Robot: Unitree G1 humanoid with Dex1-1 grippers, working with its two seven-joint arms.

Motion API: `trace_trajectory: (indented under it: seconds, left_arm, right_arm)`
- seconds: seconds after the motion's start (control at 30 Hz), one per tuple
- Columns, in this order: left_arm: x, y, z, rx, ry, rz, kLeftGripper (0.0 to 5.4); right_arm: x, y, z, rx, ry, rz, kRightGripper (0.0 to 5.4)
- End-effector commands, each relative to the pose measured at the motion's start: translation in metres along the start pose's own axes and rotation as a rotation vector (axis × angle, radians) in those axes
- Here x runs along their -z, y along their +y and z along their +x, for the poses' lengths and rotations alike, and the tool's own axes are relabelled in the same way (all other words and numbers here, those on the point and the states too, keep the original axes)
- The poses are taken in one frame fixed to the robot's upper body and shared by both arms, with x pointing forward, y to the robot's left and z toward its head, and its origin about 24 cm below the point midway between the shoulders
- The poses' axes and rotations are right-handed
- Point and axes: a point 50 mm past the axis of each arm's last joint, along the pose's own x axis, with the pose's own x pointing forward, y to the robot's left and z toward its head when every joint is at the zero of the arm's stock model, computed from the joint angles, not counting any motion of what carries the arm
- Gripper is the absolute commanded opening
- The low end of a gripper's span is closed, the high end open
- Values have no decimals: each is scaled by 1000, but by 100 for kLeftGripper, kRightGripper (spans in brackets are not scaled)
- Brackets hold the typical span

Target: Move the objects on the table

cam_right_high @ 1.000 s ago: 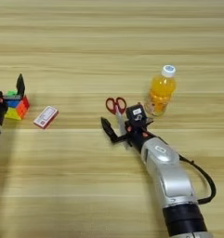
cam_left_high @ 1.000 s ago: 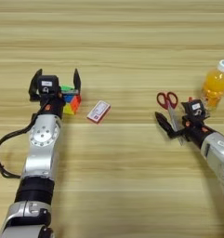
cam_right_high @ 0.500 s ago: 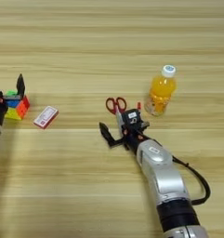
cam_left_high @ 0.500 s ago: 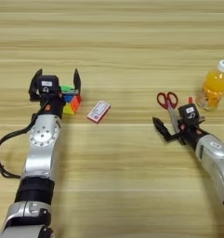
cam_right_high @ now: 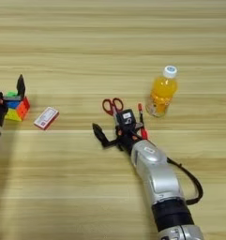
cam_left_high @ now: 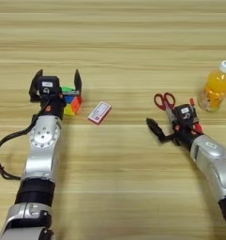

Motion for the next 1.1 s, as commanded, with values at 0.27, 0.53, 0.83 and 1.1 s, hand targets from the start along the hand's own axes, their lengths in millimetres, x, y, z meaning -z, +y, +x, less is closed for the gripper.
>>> trace_trajectory:
  seconds: [0.27, 0.53, 0.83, 1.1]
  left_arm:
    - [3, -2, -1, 1, 15, 6, 540]
    - [3, -1, -1, 0, 15, 6, 540]
    - [3, 0, -1, -2, 15, 7, 540]
    - [2, 0, -2, -4, 13, 7, 540]
  right_arm:
    - [20, 14, 3, -62, 98, 81, 536]
    - [22, 30, 1, -129, 110, 96, 536]
    - [20, 45, 4, -207, 122, 114, 536]
    - [6, 31, -1, -141, 66, 25, 536]
